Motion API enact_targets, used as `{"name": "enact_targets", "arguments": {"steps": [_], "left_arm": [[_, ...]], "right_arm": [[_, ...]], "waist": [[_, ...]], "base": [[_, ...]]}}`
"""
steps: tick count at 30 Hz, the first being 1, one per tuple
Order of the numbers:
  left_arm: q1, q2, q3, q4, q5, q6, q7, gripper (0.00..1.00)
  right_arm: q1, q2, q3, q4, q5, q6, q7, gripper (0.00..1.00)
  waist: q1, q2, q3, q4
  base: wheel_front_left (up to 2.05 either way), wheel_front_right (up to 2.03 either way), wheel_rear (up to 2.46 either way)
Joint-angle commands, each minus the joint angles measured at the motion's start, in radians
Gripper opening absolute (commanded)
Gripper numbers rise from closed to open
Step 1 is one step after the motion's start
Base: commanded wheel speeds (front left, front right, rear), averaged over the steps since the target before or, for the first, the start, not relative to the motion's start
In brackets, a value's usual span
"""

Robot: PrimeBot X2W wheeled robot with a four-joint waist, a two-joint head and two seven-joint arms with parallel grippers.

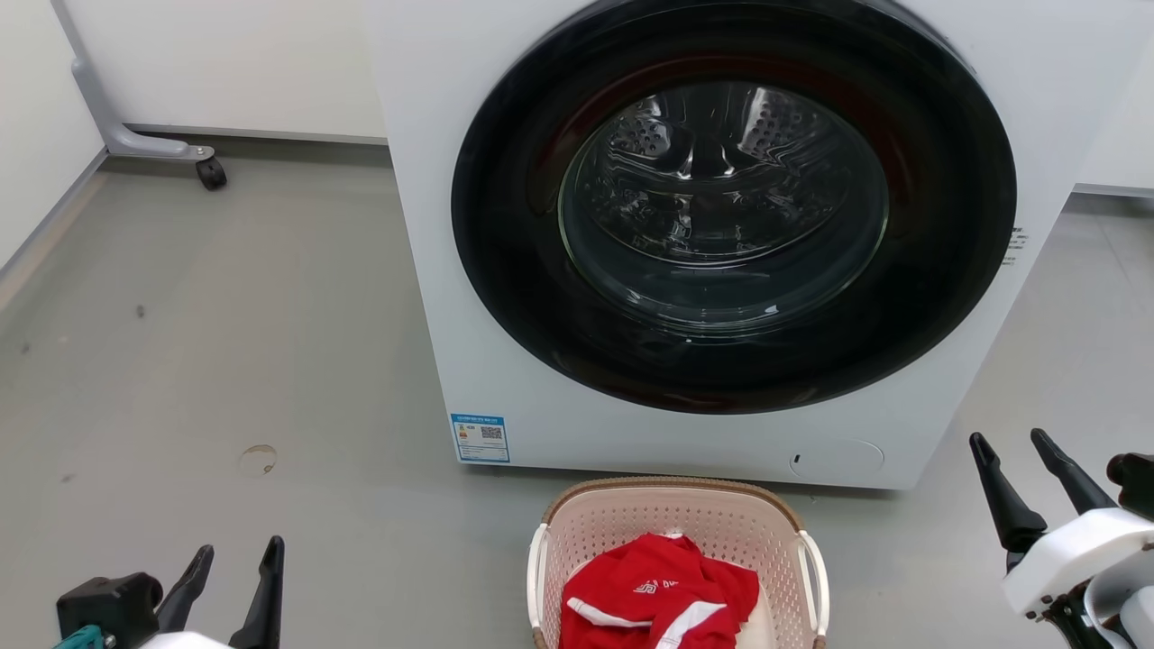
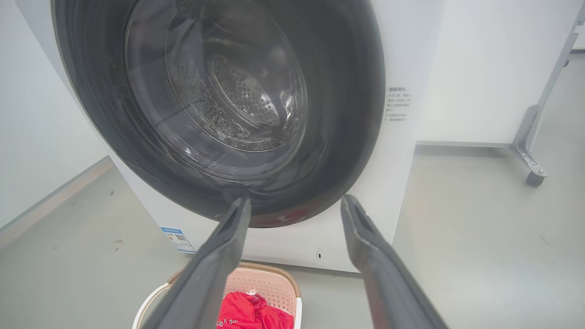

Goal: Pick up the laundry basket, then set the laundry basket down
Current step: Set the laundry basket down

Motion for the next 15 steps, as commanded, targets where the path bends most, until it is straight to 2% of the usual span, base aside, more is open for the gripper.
{"name": "enact_targets", "arguments": {"steps": [1,5,15], "left_arm": [[-0.011,0.058,0.055,-0.071,-0.008,0.034,0.002,1.0],[0.037,0.093,0.073,-0.155,-0.015,0.082,0.007,1.0],[0.066,0.108,0.087,-0.185,-0.026,0.105,0.006,1.0]], "right_arm": [[0.008,-0.035,-0.013,-0.052,-0.025,-0.003,-0.004,1.0],[0.045,-0.029,-0.057,-0.124,-0.062,-0.003,0.022,1.0],[0.123,0.022,-0.139,-0.234,-0.12,-0.003,0.081,1.0]], "waist": [[0.0,-0.0001,0.004,-0.003],[0.0,-0.0001,0.011,-0.011],[0.0,-0.0001,0.028,-0.004]], "base": [[0.0,0.0,0.0],[0.0,0.0,0.0],[0.0,0.0,0.0]]}}
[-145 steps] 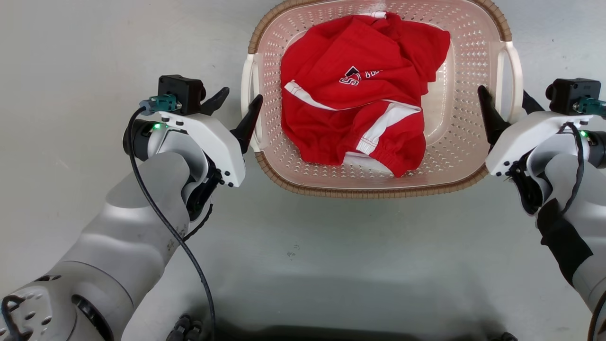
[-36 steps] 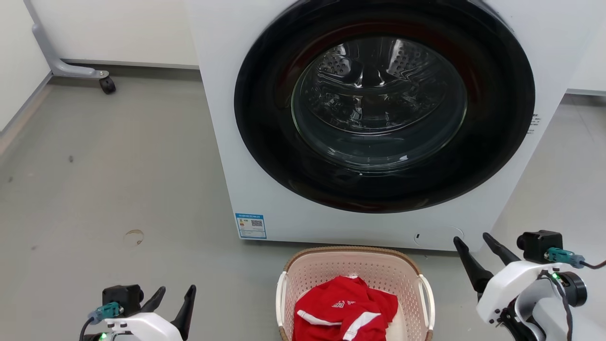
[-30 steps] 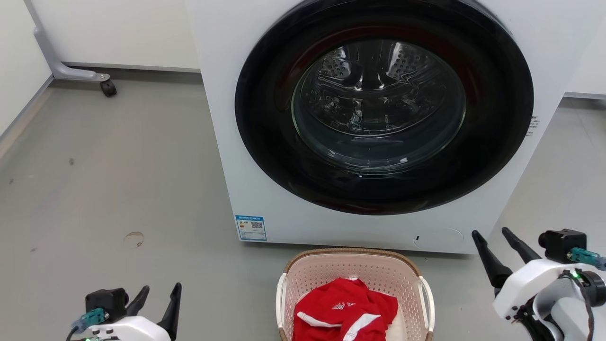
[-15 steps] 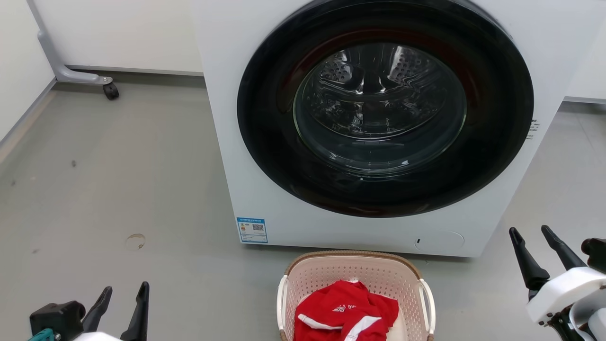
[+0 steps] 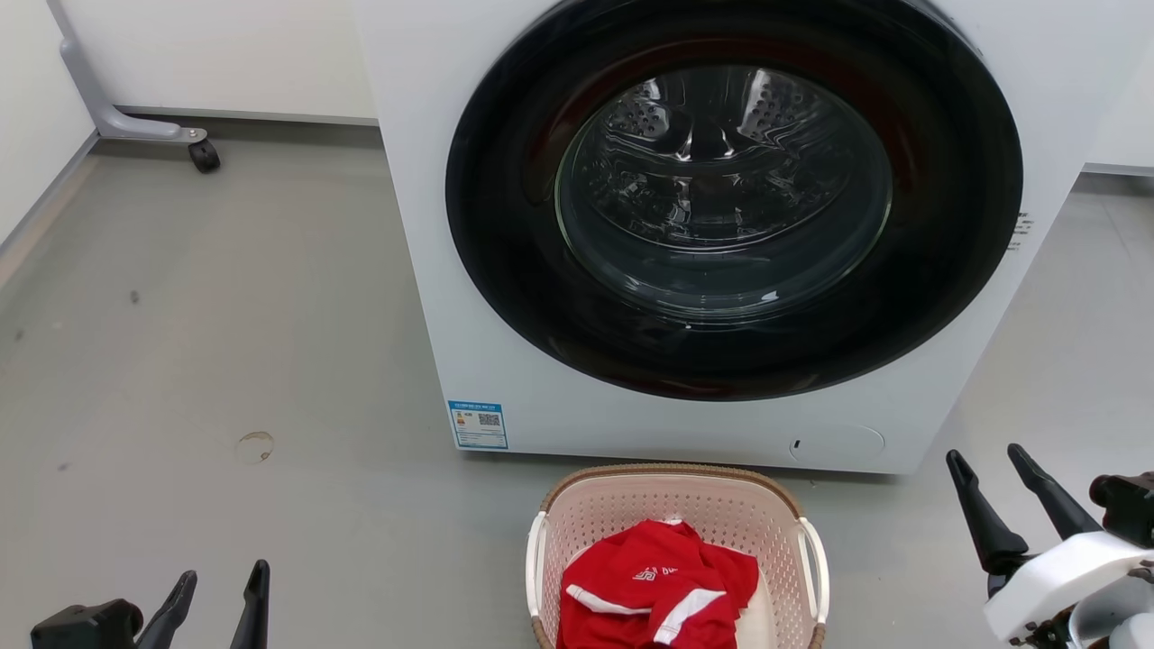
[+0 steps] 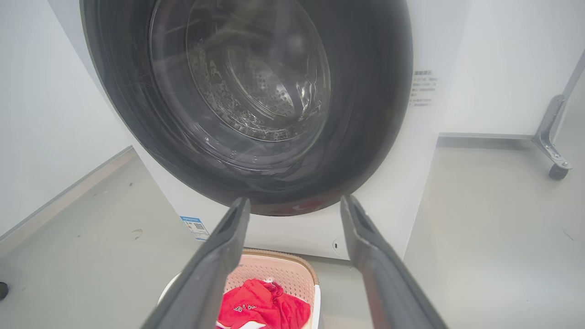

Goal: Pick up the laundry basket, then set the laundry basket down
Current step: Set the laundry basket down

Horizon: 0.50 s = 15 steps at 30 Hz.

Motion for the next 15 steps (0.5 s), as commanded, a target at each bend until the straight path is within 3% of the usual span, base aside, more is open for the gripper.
{"name": "enact_targets", "arguments": {"steps": [1,15], "left_arm": [[-0.039,0.039,0.049,-0.022,-0.006,0.013,-0.009,1.0],[-0.079,0.047,0.034,-0.016,0.009,0.008,0.021,1.0]], "right_arm": [[-0.013,-0.023,0.001,-0.035,-0.015,-0.003,0.004,1.0],[0.022,0.013,-0.053,-0.105,-0.064,-0.003,0.062,1.0]], "waist": [[0.0,0.0,0.001,0.001],[0.0,0.0,-0.003,0.002]], "base": [[0.0,0.0,0.0],[0.0,0.0,0.0]]}}
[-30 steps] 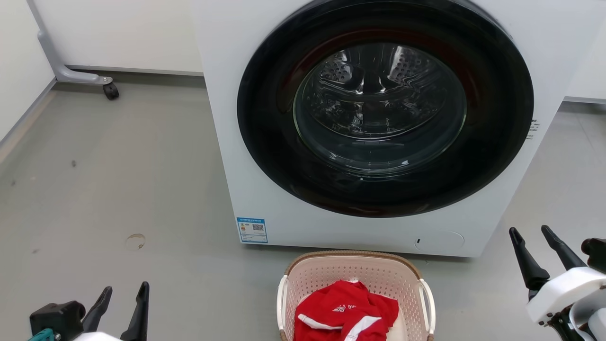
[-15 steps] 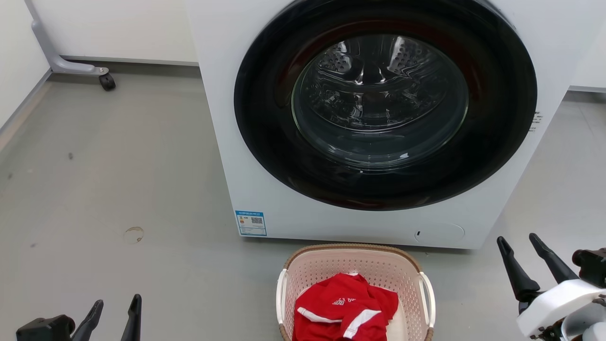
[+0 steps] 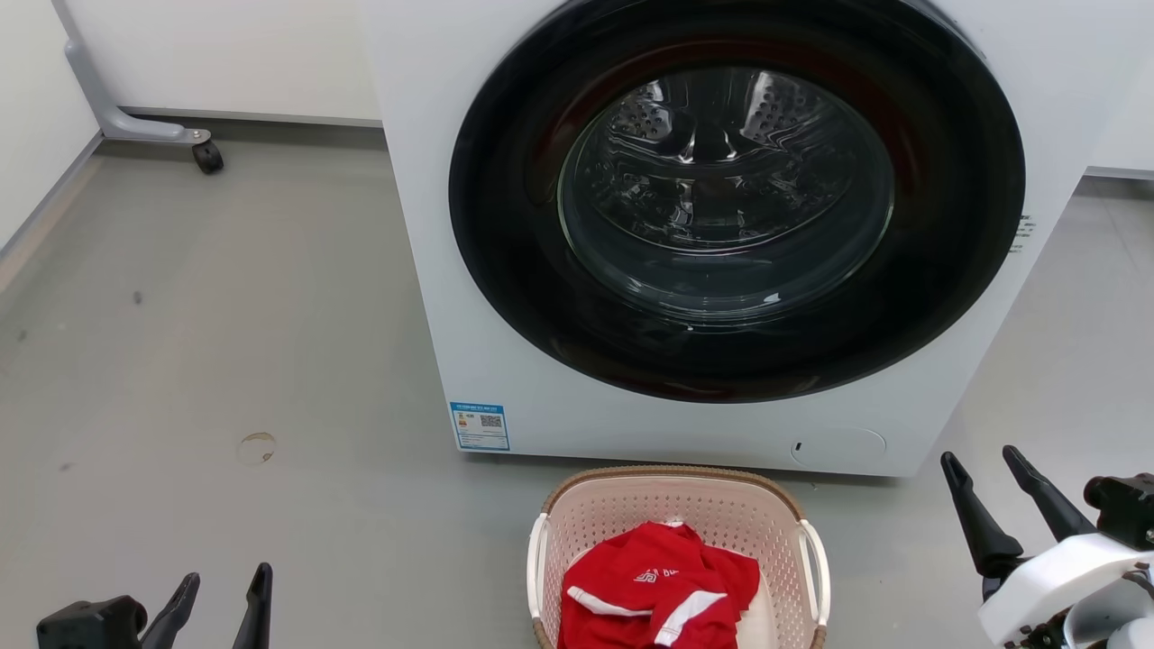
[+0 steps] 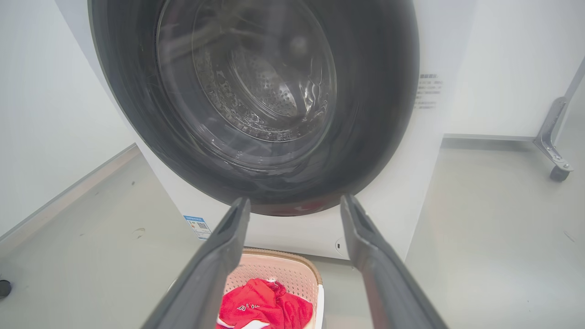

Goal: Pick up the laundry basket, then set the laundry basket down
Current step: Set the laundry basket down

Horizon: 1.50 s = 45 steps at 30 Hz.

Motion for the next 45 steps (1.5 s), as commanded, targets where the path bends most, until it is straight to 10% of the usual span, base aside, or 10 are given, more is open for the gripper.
{"name": "enact_targets", "arguments": {"steps": [1,45], "left_arm": [[-0.074,0.042,0.041,-0.017,0.005,0.008,-0.004,1.0],[-0.11,0.034,0.02,-0.008,0.005,-0.001,0.029,1.0]], "right_arm": [[-0.017,-0.021,0.008,-0.033,-0.014,-0.003,0.004,1.0],[-0.017,-0.008,0.005,-0.055,-0.033,-0.003,0.025,1.0]], "waist": [[0.0,-0.0001,-0.001,-0.003],[0.0,-0.0001,-0.004,-0.016]], "base": [[0.0,0.0,0.0],[0.0,0.0,0.0]]}}
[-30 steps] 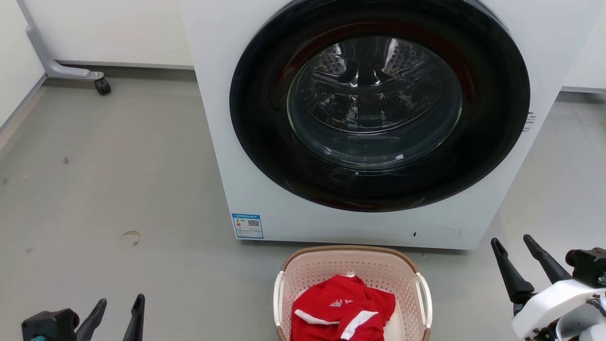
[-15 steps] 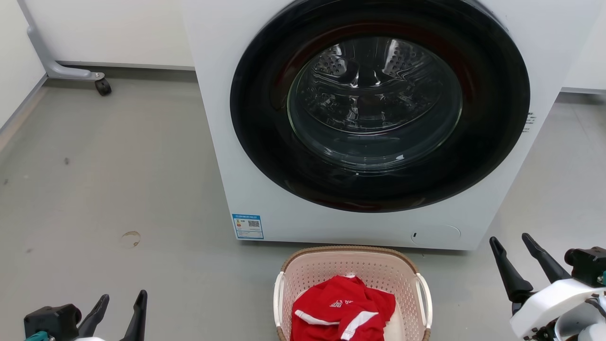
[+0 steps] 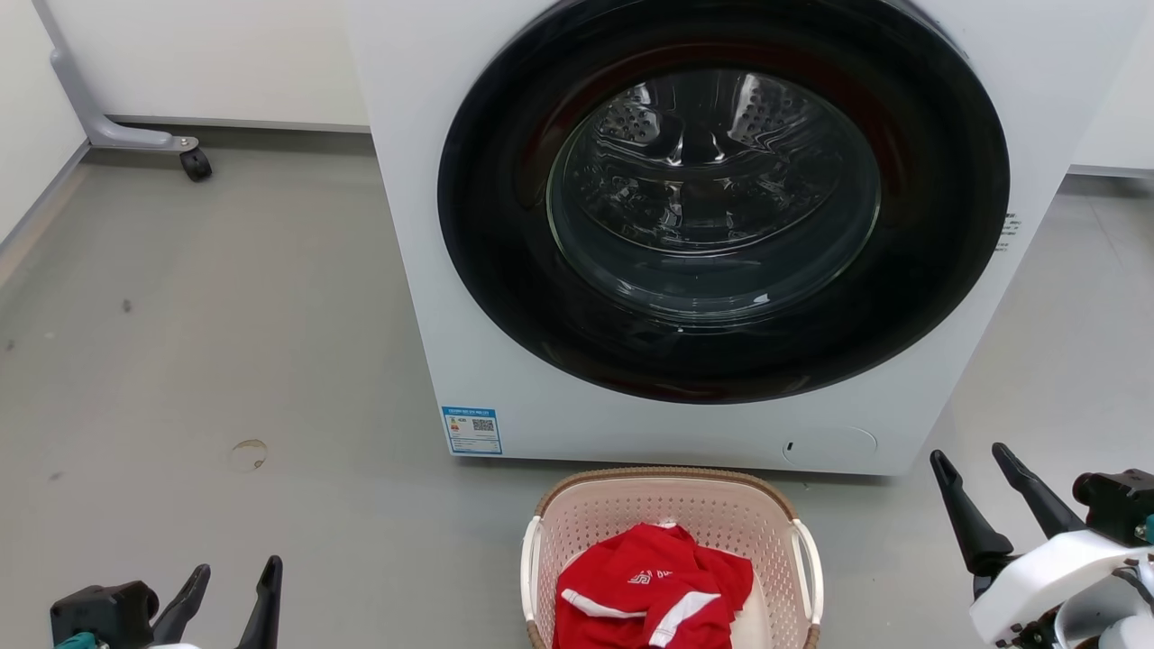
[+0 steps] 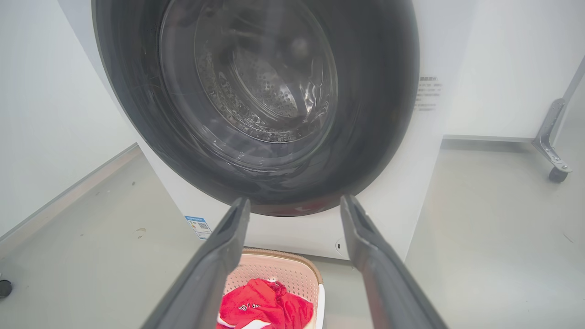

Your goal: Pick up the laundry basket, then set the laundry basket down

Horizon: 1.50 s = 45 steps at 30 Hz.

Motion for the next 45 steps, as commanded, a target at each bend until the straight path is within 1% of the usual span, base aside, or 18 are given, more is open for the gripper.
{"name": "enact_targets", "arguments": {"steps": [1,33,45], "left_arm": [[-0.076,0.031,0.042,-0.011,0.004,0.0,-0.008,1.0],[-0.088,0.022,0.041,0.011,0.003,-0.018,-0.021,1.0],[-0.086,0.022,0.033,0.011,0.01,-0.015,-0.021,1.0]], "right_arm": [[-0.018,-0.024,0.011,-0.03,-0.01,-0.003,0.0,1.0],[-0.018,-0.026,0.013,-0.031,-0.009,-0.003,-0.002,1.0],[-0.013,-0.032,0.014,-0.037,-0.007,-0.003,-0.003,1.0]], "waist": [[0.0,-0.0001,0.001,0.0],[0.0,-0.0001,0.001,0.004],[0.0,-0.0001,-0.002,0.005]], "base": [[0.0,0.0,0.0],[0.0,0.0,0.0],[0.0,0.0,0.0]]}}
